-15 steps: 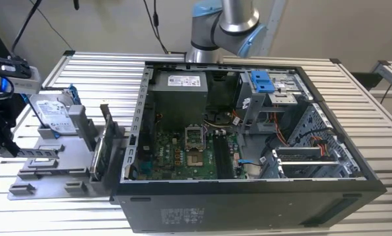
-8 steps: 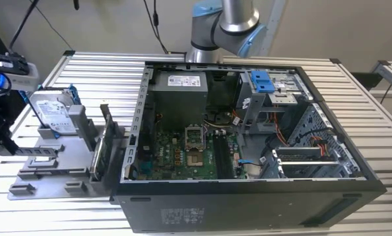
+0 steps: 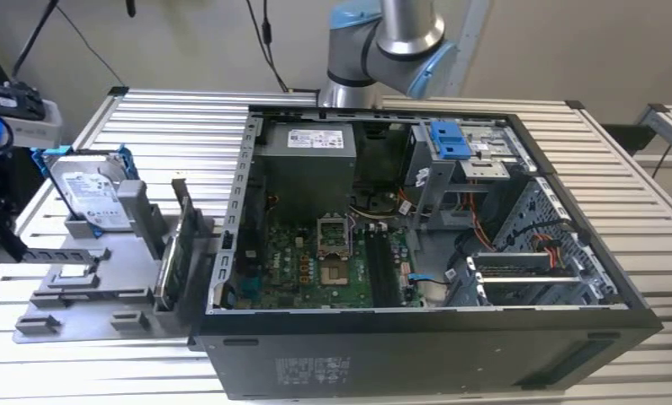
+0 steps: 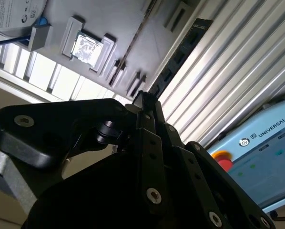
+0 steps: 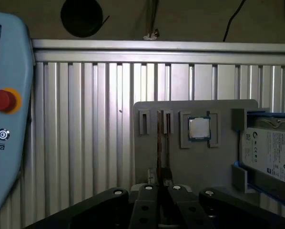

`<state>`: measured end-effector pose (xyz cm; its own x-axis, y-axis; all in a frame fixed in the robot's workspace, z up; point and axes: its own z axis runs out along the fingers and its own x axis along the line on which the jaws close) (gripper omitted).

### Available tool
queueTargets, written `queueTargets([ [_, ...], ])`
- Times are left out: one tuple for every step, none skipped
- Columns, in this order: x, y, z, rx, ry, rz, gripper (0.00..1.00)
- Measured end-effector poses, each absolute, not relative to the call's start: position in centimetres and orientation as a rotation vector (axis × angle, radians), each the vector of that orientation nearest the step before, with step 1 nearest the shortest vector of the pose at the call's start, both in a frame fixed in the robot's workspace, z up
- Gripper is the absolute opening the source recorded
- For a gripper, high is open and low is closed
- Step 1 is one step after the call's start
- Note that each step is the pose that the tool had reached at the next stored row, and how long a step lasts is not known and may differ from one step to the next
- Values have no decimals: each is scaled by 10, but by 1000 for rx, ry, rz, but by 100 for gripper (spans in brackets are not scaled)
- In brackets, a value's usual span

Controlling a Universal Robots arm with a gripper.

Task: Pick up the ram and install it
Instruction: 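Pick up the ram and move it above insertion slot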

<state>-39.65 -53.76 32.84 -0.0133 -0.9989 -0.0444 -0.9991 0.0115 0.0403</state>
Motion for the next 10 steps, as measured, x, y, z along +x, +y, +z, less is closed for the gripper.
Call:
queueTargets([
  [-397, -538, 330, -2204, 2232, 94, 14],
  [-397, -538, 331, -2204, 2232, 94, 14],
  [-397, -538, 333, -2204, 2232, 94, 14],
  [-397, -538, 334, -2204, 2232, 94, 14],
  [-397, -538, 336, -2204, 2232, 94, 14],
  [-397, -538, 337, -2204, 2232, 94, 14],
  [-397, -538, 338, -2204, 2232, 94, 14],
  [-397, -538, 340, -2204, 2232, 94, 14],
  [-397, -538, 341, -2204, 2232, 94, 14],
  [-397, -538, 342, -2204, 2231, 93, 14],
])
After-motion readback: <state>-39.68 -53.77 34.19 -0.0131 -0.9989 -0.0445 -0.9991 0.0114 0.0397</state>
